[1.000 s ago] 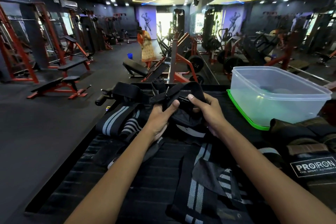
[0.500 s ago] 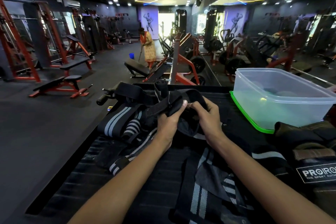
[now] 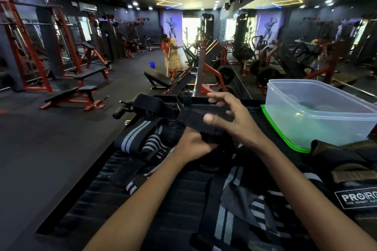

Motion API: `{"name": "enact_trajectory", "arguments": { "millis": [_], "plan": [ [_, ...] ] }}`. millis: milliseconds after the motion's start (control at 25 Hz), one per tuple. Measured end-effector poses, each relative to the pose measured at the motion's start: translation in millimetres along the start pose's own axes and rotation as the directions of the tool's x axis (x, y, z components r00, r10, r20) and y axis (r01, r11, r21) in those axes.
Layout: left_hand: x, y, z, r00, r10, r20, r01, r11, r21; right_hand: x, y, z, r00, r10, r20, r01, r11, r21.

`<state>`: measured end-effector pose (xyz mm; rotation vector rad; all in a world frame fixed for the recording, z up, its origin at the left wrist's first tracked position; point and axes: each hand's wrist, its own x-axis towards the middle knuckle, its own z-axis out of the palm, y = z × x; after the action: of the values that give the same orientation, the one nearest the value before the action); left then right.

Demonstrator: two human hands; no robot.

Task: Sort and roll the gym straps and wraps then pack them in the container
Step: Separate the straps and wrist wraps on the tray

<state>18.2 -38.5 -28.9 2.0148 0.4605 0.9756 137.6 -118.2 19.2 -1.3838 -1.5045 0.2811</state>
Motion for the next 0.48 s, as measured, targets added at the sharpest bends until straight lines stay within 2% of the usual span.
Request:
{"name": "enact_trajectory", "arguments": {
  "millis": [120,200,240,320,400,480],
  "plan": [
    [0,5,9,0.995,0.08,0.057,-0.088,0.985,0.15,-4,1,11,0.986,-0.09,0.138,0.138,0.909,-0.393],
    [-1,3,10,0.982,0.182,0.043,-0.187,0.93,0.317,-3,-1,14,0.981,-0.16,0.11,0.194,0.831,-0.521],
    [-1,1,9,0.978,0.209,0.022,-0.204,0.923,0.327,-1,-3,13,0.974,-0.222,0.047,0.21,0.804,-0.557],
    [1,-5,2,0.984,0.163,-0.071,-0.14,0.956,0.258,1,-10,2,0.942,-0.274,-0.194,0.147,0.856,-0.496],
    [4,-8,-2,0.98,0.155,-0.126,-0.122,0.963,0.239,4,-9,-13,0.883,-0.192,-0.428,0.039,0.94,-0.34],
    [6,-7,-4,0.975,0.151,-0.164,-0.118,0.974,0.195,4,-3,-18,0.83,-0.087,-0.551,-0.079,0.96,-0.27]
  ]
}}
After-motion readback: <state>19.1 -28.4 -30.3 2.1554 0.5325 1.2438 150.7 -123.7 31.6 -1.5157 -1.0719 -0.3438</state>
